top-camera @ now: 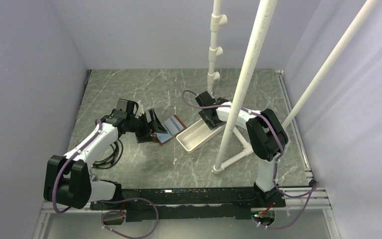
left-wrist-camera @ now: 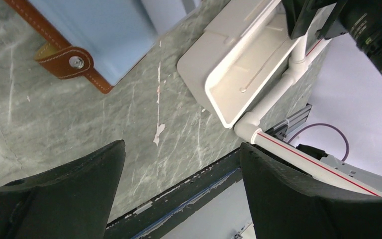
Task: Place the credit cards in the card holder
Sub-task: Pick up the credit card from the storage box.
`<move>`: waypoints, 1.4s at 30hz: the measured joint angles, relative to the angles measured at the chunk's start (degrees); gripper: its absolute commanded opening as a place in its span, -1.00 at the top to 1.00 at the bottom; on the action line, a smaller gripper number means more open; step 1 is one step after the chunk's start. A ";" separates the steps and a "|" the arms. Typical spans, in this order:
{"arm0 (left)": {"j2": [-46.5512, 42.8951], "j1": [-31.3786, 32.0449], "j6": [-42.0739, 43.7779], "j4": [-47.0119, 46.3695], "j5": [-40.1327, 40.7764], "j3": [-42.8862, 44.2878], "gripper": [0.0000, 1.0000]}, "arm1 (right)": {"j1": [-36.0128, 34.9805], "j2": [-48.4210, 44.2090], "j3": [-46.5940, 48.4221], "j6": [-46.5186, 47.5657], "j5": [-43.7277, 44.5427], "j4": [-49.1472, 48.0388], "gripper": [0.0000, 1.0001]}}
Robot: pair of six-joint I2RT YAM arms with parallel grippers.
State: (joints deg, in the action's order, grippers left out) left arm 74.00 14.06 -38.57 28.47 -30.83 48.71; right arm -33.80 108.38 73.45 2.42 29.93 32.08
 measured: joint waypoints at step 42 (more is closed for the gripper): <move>11.58 5.95 -3.67 -8.81 -4.85 2.97 -0.72 | 2.67 1.75 4.92 1.95 -4.13 1.99 -0.74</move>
State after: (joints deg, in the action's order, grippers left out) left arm 85.58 20.01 -42.24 19.66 -35.68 51.68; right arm -31.14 110.13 78.37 4.36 25.80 34.06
